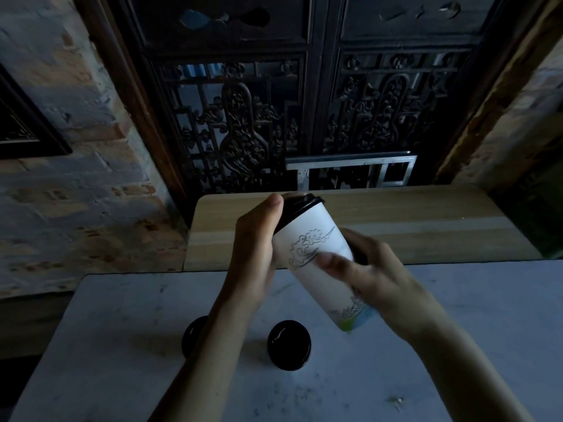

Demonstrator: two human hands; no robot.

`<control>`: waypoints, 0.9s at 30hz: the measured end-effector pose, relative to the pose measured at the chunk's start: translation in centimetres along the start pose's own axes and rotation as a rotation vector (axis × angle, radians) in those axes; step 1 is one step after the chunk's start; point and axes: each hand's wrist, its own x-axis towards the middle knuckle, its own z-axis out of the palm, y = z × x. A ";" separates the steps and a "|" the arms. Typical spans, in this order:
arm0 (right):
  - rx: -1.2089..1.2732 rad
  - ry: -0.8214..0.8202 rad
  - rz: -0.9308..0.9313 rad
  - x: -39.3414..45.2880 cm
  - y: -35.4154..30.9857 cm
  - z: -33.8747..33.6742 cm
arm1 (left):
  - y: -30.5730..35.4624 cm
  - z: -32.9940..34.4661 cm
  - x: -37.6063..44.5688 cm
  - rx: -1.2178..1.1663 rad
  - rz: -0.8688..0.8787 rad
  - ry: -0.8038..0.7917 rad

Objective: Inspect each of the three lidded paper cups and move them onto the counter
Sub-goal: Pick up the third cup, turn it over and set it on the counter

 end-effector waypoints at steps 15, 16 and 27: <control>-0.348 0.182 -0.186 -1.0 1.1 0.9 | 0.5 1.3 -0.4 0.173 0.198 0.024; -0.266 0.160 -0.179 -0.9 1.2 0.7 | 0.5 1.2 -0.4 0.166 0.187 0.015; 0.044 0.048 -0.037 -0.4 0.8 0.1 | 0.3 0.9 -0.8 0.034 0.048 -0.025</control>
